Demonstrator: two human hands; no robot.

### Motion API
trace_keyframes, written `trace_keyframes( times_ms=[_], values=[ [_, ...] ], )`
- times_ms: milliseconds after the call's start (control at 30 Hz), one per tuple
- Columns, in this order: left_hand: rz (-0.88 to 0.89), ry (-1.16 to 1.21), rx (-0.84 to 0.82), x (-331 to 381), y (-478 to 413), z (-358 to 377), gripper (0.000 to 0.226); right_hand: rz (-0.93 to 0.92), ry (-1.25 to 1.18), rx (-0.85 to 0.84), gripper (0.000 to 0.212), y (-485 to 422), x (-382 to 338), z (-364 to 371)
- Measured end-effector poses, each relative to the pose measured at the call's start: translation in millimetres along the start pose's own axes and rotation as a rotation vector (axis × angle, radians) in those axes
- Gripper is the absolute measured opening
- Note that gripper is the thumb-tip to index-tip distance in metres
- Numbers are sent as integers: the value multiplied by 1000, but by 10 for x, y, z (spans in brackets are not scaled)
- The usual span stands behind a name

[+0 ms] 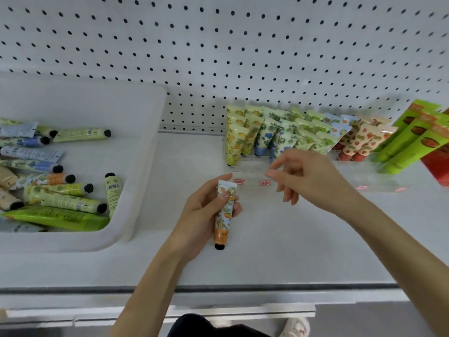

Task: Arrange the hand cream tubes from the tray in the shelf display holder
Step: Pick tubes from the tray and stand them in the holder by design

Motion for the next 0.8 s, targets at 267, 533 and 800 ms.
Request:
trace_keyframes(
  times_ms=[267, 533, 800],
  values=[
    [71, 30, -105, 54, -102, 720, 24, 130, -341, 13, 9, 612, 317, 202],
    [98, -91, -110, -17, -176, 1150, 19, 52, -399, 151, 7, 719, 420, 2],
    [465, -544, 386, 2, -203, 719, 24, 67, -262, 242, 25, 738, 797, -429]
  ],
)
Point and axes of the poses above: each hand's wrist, its own y-axis away from the middle knuckle, its own z-axis out of the palm, x = y × z, the point moved 3 cm from there along -y, towards the middle knuckle, and after that the axes turned 10 degrees about -z, right-handed, at the moved point
